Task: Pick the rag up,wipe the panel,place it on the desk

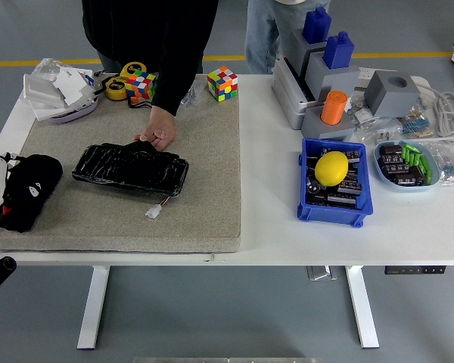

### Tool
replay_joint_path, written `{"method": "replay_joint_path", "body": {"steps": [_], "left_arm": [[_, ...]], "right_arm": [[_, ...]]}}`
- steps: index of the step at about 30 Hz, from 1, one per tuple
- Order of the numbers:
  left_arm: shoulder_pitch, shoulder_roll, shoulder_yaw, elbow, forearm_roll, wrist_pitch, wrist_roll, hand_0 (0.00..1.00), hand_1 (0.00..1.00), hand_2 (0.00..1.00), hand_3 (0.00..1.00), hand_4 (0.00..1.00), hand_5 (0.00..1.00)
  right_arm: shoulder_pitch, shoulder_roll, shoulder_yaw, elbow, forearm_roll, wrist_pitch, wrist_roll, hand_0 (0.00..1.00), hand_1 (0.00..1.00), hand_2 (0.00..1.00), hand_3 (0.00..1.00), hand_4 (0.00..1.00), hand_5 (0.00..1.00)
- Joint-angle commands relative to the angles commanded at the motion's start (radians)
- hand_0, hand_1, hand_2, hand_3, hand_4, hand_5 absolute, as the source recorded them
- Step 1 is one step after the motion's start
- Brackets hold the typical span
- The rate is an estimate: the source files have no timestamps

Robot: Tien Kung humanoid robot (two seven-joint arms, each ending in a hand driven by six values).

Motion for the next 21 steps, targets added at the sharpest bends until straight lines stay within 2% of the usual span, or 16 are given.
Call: {"method": "replay_joint_path", "body": {"steps": [3, 4, 9, 10, 15, 16, 21], "left_arm": [[-0.001, -0.002, -0.005, -0.005, 0.007, -0.010, 0.005, 0.285, 0.370, 0.501, 0.589, 0.646, 0.092], [-0.001, -0.003, -0.009, -0.008, 0.006, -0.011, 0.003, 0.340, 0.458, 0.520, 0.598, 0.746, 0.229], [-0.009, -0.001, -0.014, -0.019, -0.003, -0.023, -0.008, 0.340, 0.458, 0.520, 0.598, 0.746, 0.229], [-0.009, 0.000, -0.015, -0.021, -0.003, -0.026, -0.006, 0.380, 0.523, 0.539, 0.651, 0.858, 0.351], [-0.011, 0.003, -0.021, -0.031, 0.007, -0.034, -0.006, 0.380, 0.523, 0.539, 0.651, 0.858, 0.351], [-0.011, 0.004, -0.025, -0.030, 0.010, -0.039, 0.001, 0.387, 0.535, 0.585, 0.730, 0.970, 0.479], [-0.012, 0.008, -0.030, -0.032, 0.010, -0.048, 0.003, 0.387, 0.535, 0.585, 0.730, 0.970, 0.479]], "right_arm": [[-0.002, 0.001, 0.003, -0.002, 0.001, 0.002, -0.001, 0.724, 0.654, 0.680, 0.632, 0.998, 0.614], [-0.002, 0.001, 0.003, -0.002, 0.001, 0.002, -0.001, 0.724, 0.654, 0.680, 0.630, 0.998, 0.614], [0.003, 0.005, 0.006, -0.001, 0.001, 0.002, 0.003, 0.724, 0.654, 0.680, 0.630, 0.998, 0.614], [0.004, 0.006, 0.007, -0.001, 0.001, 0.001, 0.004, 0.723, 0.654, 0.679, 0.630, 0.998, 0.614], [0.003, 0.006, 0.010, -0.003, 0.001, 0.003, 0.004, 0.723, 0.654, 0.679, 0.630, 0.998, 0.614], [0.002, 0.006, 0.011, -0.003, 0.000, 0.004, 0.003, 0.722, 0.654, 0.679, 0.630, 0.998, 0.611], [0.004, 0.007, 0.015, -0.003, -0.002, 0.004, 0.005, 0.722, 0.654, 0.679, 0.630, 0.998, 0.611]]}}
